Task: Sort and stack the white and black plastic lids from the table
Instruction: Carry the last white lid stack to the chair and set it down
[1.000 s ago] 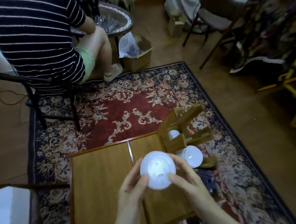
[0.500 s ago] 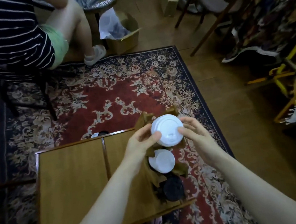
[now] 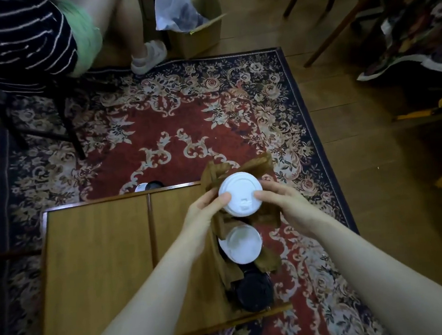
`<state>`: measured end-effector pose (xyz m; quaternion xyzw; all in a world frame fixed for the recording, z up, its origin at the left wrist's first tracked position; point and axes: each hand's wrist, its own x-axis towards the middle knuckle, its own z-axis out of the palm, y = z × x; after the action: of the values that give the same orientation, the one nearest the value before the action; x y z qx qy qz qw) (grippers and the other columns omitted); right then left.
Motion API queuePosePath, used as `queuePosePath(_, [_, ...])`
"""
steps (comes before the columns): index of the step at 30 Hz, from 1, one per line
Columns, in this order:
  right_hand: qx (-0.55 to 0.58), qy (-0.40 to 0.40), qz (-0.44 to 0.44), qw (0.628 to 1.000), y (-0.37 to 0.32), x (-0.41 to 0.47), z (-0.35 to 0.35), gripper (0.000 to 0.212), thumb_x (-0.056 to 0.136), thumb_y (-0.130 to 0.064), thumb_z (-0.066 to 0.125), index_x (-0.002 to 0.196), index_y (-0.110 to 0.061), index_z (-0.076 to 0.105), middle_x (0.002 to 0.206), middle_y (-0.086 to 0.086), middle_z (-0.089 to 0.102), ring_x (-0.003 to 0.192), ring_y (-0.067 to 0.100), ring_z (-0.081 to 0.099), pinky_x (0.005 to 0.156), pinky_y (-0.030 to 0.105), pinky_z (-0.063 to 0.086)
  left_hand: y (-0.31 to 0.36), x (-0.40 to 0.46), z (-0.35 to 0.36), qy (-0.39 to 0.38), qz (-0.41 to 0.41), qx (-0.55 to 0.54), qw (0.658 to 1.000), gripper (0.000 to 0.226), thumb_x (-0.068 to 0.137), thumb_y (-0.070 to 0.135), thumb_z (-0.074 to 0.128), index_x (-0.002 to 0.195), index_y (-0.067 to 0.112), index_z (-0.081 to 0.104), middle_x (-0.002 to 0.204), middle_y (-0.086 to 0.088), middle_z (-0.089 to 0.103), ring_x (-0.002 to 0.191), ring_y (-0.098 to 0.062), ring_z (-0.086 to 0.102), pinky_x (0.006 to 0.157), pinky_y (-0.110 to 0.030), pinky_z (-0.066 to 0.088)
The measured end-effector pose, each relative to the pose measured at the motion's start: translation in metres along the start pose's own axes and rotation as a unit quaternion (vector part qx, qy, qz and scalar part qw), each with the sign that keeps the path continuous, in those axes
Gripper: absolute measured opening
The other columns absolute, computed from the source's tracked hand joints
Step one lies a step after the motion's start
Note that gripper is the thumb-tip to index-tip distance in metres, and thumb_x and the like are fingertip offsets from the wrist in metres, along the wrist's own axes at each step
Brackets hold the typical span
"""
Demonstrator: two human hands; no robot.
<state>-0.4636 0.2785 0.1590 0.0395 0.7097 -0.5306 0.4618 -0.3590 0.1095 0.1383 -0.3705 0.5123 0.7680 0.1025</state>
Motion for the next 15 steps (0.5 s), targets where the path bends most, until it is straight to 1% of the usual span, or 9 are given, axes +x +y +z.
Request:
queuePosePath(1, [-0.001, -0.010, 0.008, 1.000, 0.000, 0.006, -0.001, 0.062, 0.071, -0.041, 0.082, 0.128, -0.024, 0.062, 0.131, -0.002, 0.064, 0.125, 0.016, 0.055, 0.114, 0.042, 0.036, -0.002, 0.004, 0.000, 0.001, -0.003, -0.003, 1.000, 0.026, 0.092, 0.021, 0.066, 0.117, 0.026, 0.059, 0.101, 0.018, 0.066, 0.080, 0.016, 0.062, 0.061, 0.000, 0.044])
queuePosePath(3, [0.005, -0.026, 0.024, 0.999, 0.002, 0.016, -0.003, 0.067, 0.066, -0.042, 0.085, 0.127, -0.026, 0.062, 0.129, -0.001, 0.065, 0.123, 0.018, 0.058, 0.113, 0.045, 0.039, -0.005, 0.010, 0.000, 0.003, -0.006, -0.015, 1.000, 0.030, 0.093, 0.020, 0.065, 0.123, 0.023, 0.062, 0.109, 0.013, 0.069, 0.088, 0.011, 0.064, 0.064, -0.003, 0.047])
queuePosePath(4, [0.009, -0.034, 0.028, 0.999, 0.002, 0.022, -0.003, 0.065, 0.067, -0.040, 0.085, 0.126, -0.028, 0.062, 0.129, -0.001, 0.065, 0.123, 0.019, 0.058, 0.112, 0.046, 0.040, -0.007, 0.013, 0.000, 0.007, -0.006, -0.024, 1.000, 0.036, 0.093, 0.021, 0.066, 0.128, 0.022, 0.061, 0.115, 0.011, 0.069, 0.094, 0.008, 0.064, 0.066, -0.004, 0.048])
queuePosePath(6, [0.013, -0.045, 0.032, 0.998, 0.005, 0.030, -0.002, 0.050, 0.075, -0.033, 0.078, 0.122, -0.035, 0.062, 0.132, 0.001, 0.062, 0.124, 0.020, 0.056, 0.111, 0.046, 0.041, -0.013, 0.017, -0.001, 0.021, -0.005, -0.033, 0.999, 0.041, 0.092, 0.023, 0.067, 0.132, 0.027, 0.058, 0.114, 0.015, 0.066, 0.100, 0.006, 0.059, 0.069, -0.006, 0.048])
queuePosePath(8, [0.026, -0.053, 0.040, 0.997, 0.008, 0.036, -0.002, 0.039, 0.084, -0.025, 0.071, 0.120, -0.037, 0.063, 0.131, 0.002, 0.063, 0.121, 0.022, 0.059, 0.108, 0.045, 0.045, -0.021, 0.022, -0.001, 0.027, -0.003, -0.035, 0.999, 0.043, 0.091, 0.025, 0.068, 0.133, 0.027, 0.061, 0.115, 0.016, 0.066, 0.108, 0.004, 0.058, 0.077, -0.012, 0.046])
queuePosePath(10, [0.052, -0.066, 0.051, 0.995, 0.012, 0.041, -0.002, 0.038, 0.086, -0.019, 0.068, 0.120, -0.034, 0.062, 0.127, 0.004, 0.065, 0.115, 0.023, 0.064, 0.101, 0.042, 0.050, -0.027, 0.029, -0.002, 0.031, 0.002, -0.037, 0.999, 0.046, 0.090, 0.026, 0.070, 0.135, 0.024, 0.061, 0.122, 0.013, 0.066, 0.112, 0.002, 0.057, 0.084, -0.016, 0.045])
queuePosePath(11, [0.060, -0.070, 0.057, 0.994, 0.012, 0.042, -0.003, 0.039, 0.085, -0.018, 0.068, 0.121, -0.034, 0.062, 0.126, 0.004, 0.065, 0.114, 0.024, 0.064, 0.100, 0.042, 0.051, -0.029, 0.032, -0.002, 0.031, 0.006, -0.039, 0.999, 0.047, 0.090, 0.026, 0.070, 0.136, 0.024, 0.061, 0.121, 0.013, 0.066, 0.111, 0.003, 0.057, 0.088, -0.018, 0.045])
queuePosePath(13, [0.071, -0.074, 0.065, 0.993, 0.014, 0.047, -0.003, 0.040, 0.082, -0.019, 0.069, 0.118, -0.035, 0.062, 0.127, 0.005, 0.065, 0.117, 0.026, 0.062, 0.102, 0.043, 0.049, -0.031, 0.038, -0.004, 0.030, 0.008, -0.041, 0.999, 0.048, 0.089, 0.025, 0.071, 0.135, 0.025, 0.061, 0.120, 0.014, 0.067, 0.115, -0.001, 0.058, 0.100, -0.024, 0.045])
queuePosePath(15, [0.077, -0.073, 0.073, 0.992, 0.017, 0.054, -0.003, 0.043, 0.079, -0.020, 0.070, 0.118, -0.033, 0.062, 0.127, 0.006, 0.064, 0.118, 0.027, 0.061, 0.104, 0.046, 0.047, -0.033, 0.043, -0.005, 0.022, 0.004, -0.040, 0.999, 0.049, 0.088, 0.025, 0.071, 0.136, 0.024, 0.061, 0.126, 0.009, 0.067, 0.121, -0.009, 0.059, 0.108, -0.032, 0.044])
